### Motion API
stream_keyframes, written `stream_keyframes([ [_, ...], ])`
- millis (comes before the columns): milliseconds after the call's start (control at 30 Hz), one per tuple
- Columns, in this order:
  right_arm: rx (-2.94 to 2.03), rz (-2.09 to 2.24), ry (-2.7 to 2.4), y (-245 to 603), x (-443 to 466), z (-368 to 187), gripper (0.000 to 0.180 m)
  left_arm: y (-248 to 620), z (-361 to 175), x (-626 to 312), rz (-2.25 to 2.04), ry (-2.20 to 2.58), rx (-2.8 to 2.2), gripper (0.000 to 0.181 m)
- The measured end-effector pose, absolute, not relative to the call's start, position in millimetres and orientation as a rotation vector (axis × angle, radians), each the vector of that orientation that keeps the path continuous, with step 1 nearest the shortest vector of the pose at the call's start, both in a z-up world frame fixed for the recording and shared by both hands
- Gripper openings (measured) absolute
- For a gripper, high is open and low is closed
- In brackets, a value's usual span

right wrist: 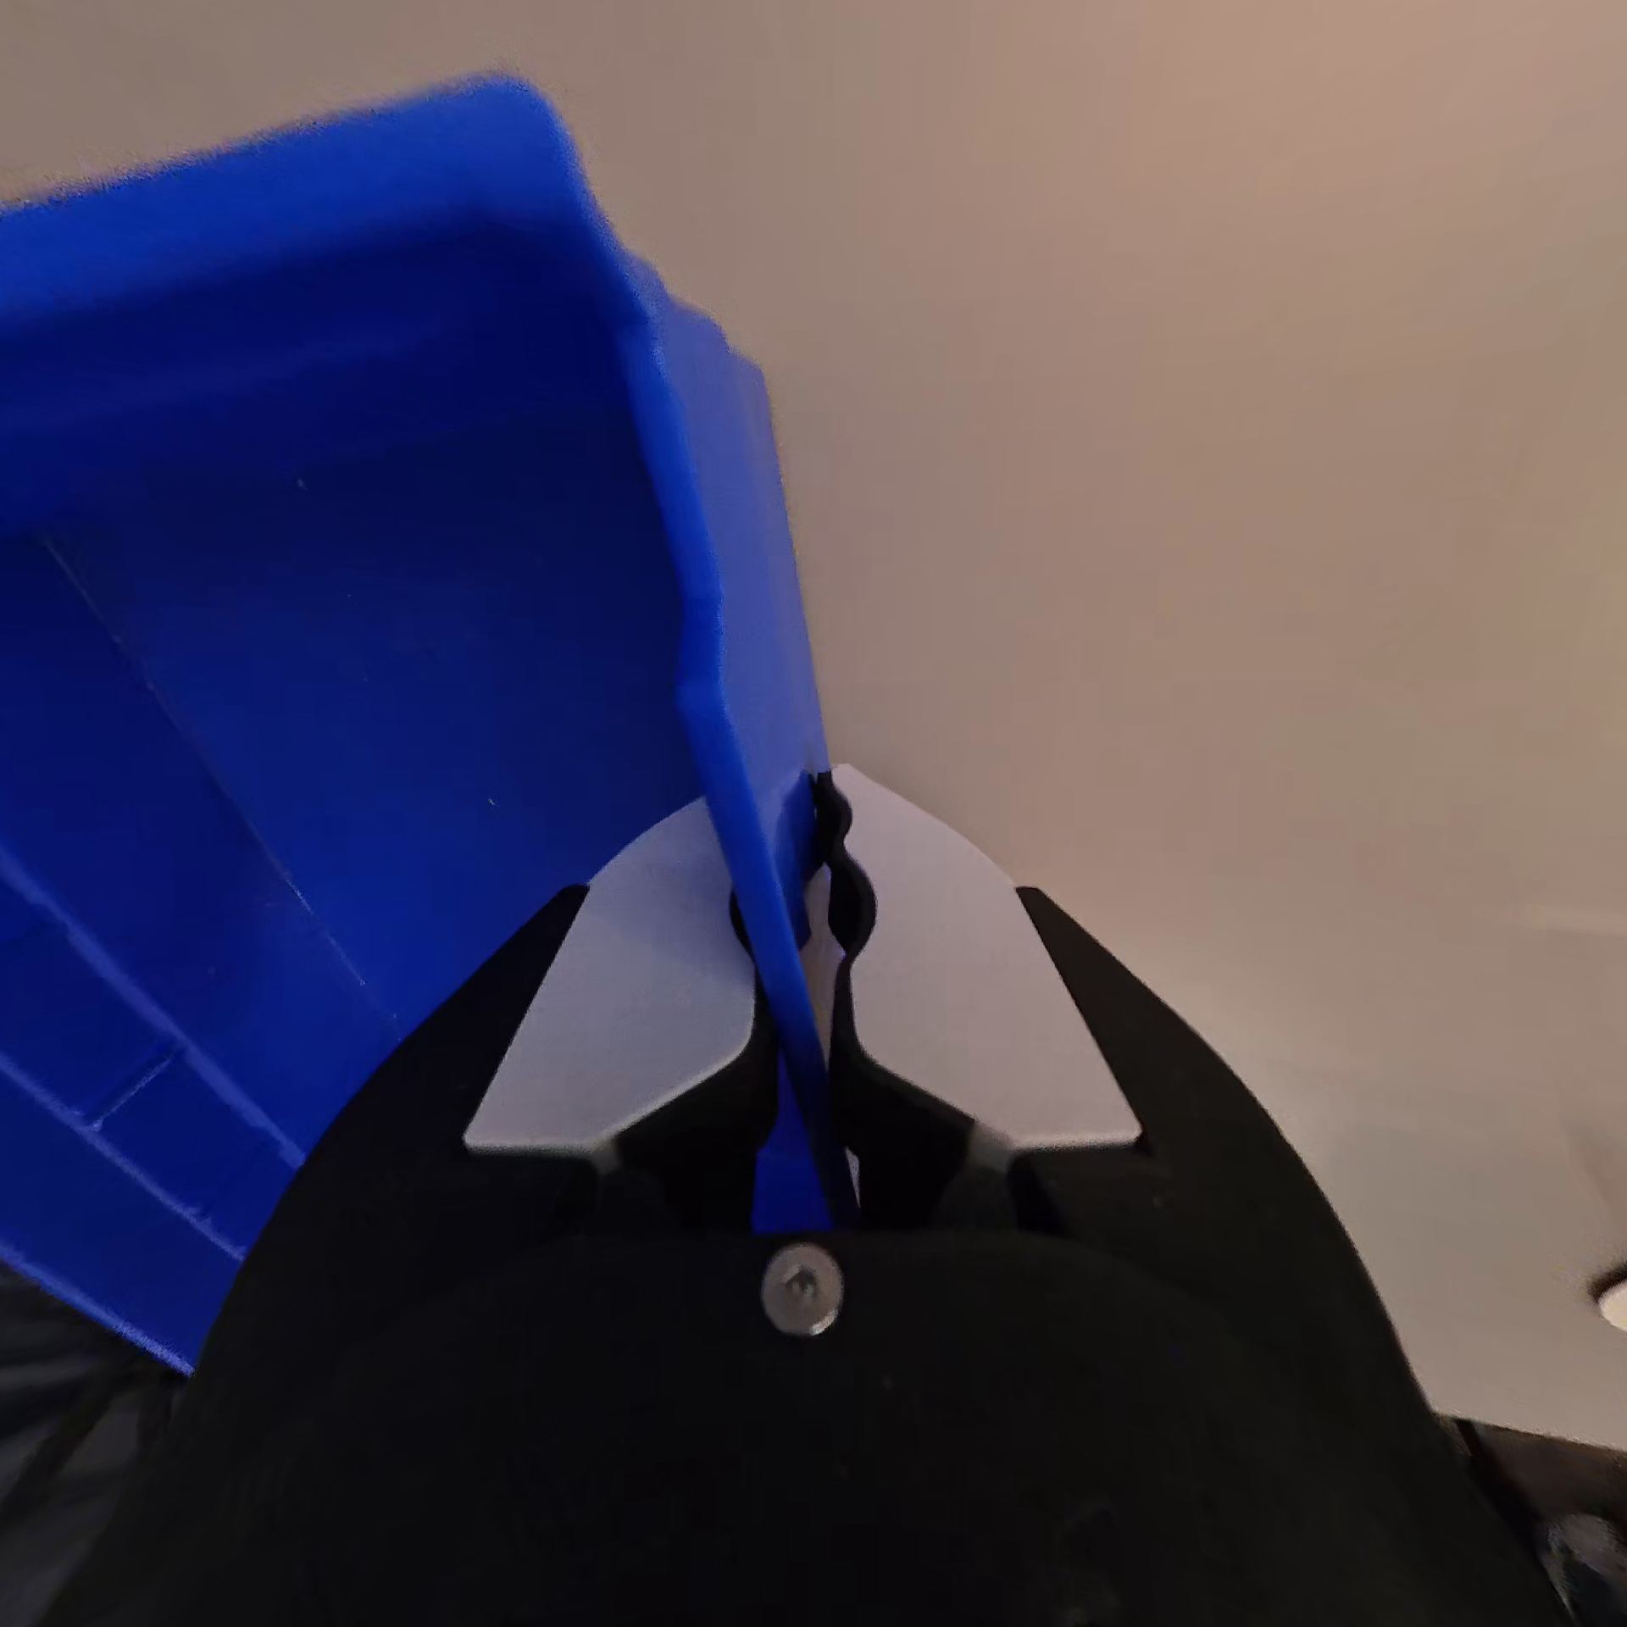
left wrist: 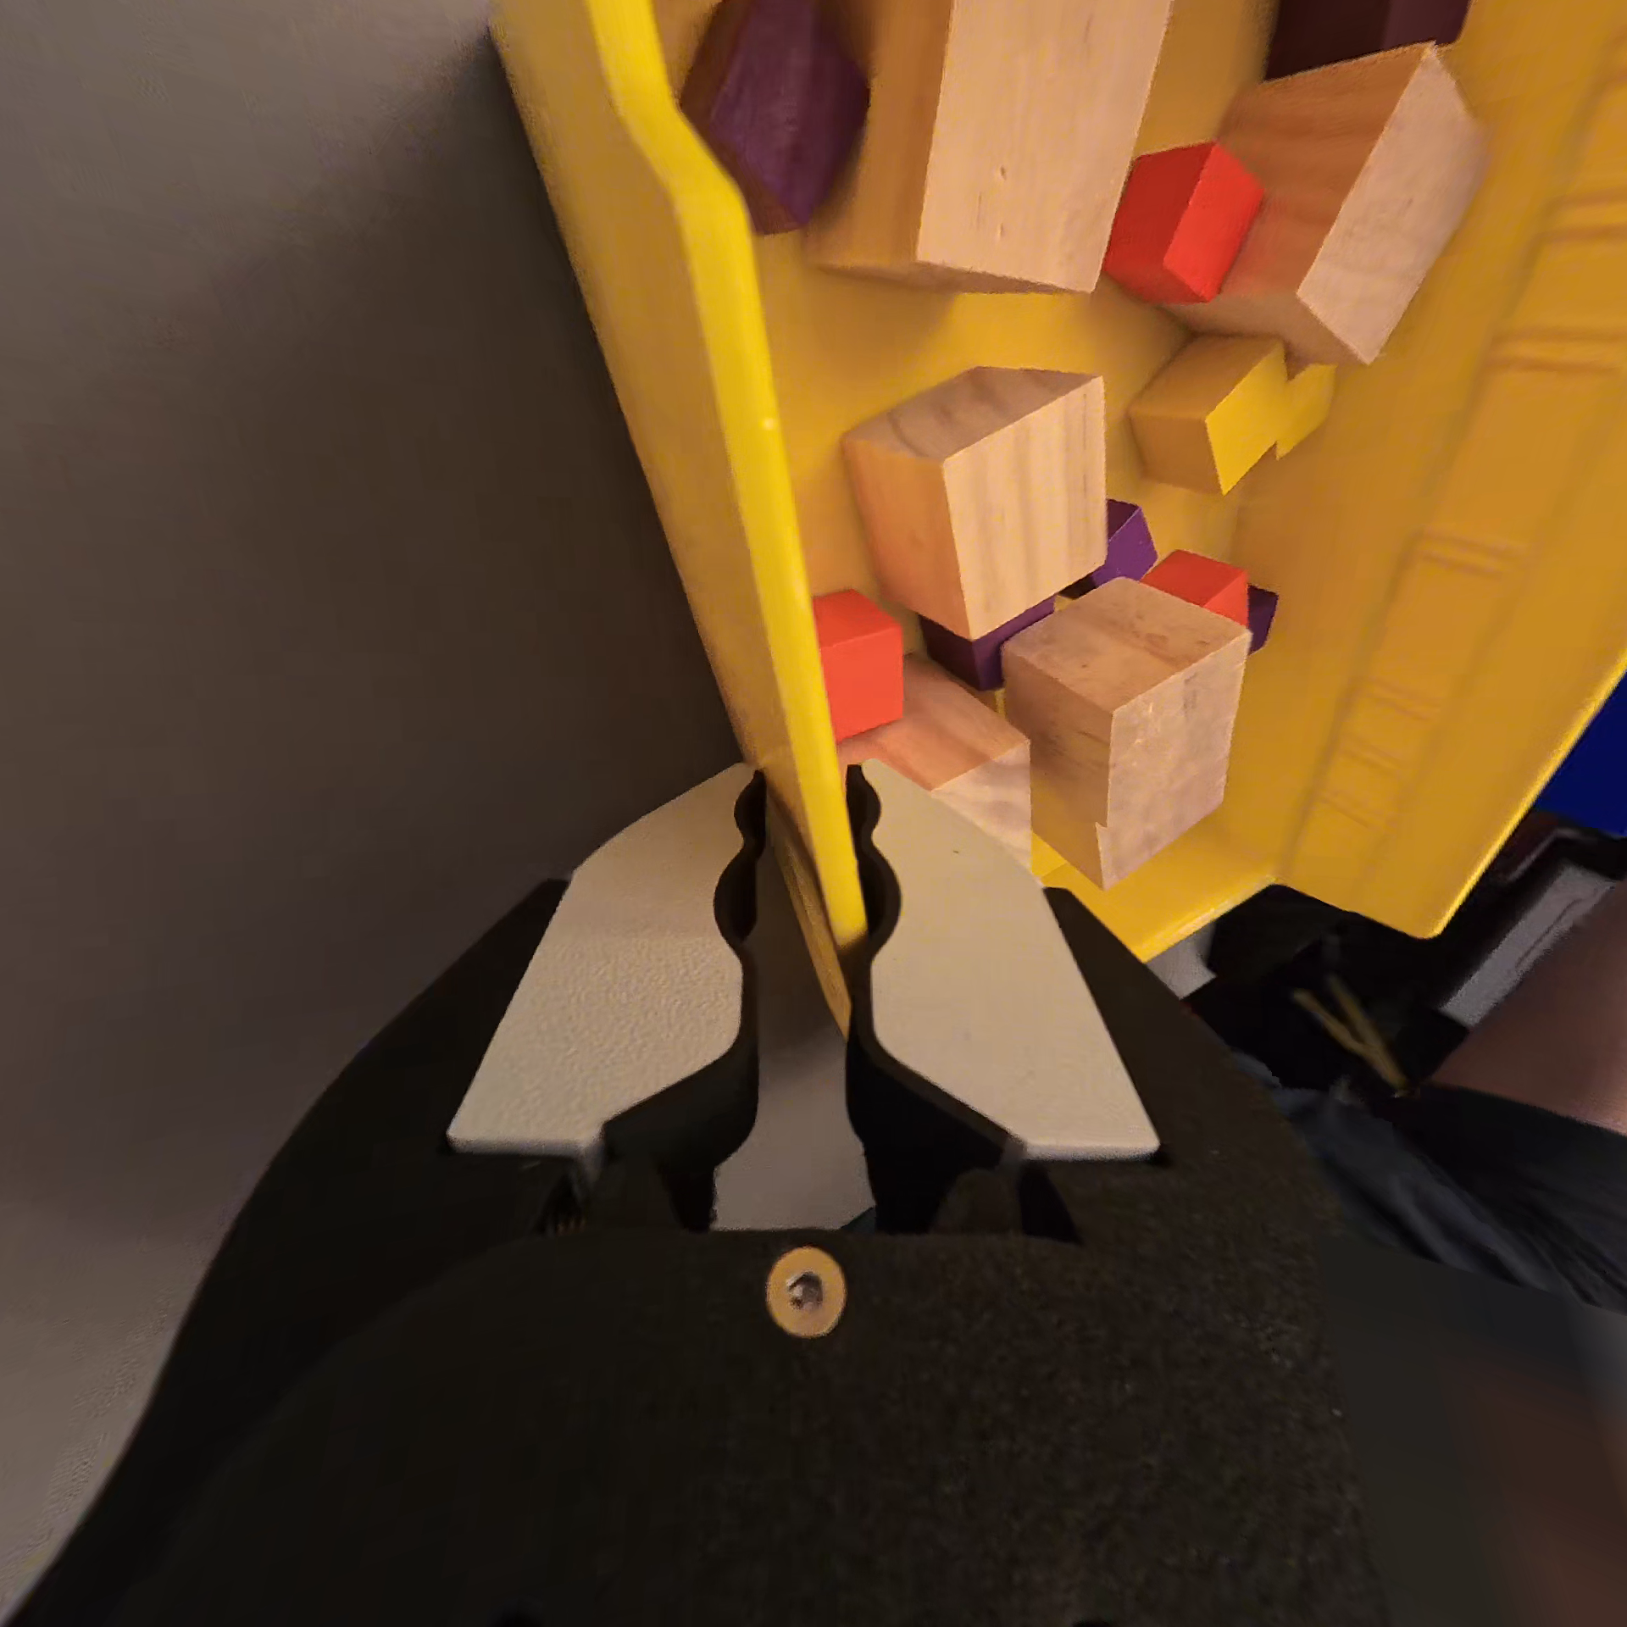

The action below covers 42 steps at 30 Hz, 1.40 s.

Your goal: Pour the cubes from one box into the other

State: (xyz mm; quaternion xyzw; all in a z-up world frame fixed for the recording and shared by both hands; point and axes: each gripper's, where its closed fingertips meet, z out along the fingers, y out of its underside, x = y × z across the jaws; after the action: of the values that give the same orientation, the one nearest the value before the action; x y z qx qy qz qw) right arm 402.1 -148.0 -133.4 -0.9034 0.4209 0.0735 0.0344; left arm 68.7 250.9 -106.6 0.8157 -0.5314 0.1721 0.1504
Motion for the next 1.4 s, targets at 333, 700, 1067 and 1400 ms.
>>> stream_keyframes([
  [333,-2.801,0.146,1.304,-93,389,-123,0.009,377,-103,-40,0.618,-1.338,2.517,0.021],
  [700,-2.776,0.259,1.381,-68,354,-133,0.006,416,-102,-84,0.69,-1.346,2.504,0.024],
  [1067,-2.766,0.203,1.263,-45,339,-132,0.006,432,-101,-99,0.695,-1.368,2.517,0.022],
  [1400,-2.519,0.149,1.101,-24,346,-94,0.035,454,-101,-110,0.69,-1.37,2.607,0.021],
])
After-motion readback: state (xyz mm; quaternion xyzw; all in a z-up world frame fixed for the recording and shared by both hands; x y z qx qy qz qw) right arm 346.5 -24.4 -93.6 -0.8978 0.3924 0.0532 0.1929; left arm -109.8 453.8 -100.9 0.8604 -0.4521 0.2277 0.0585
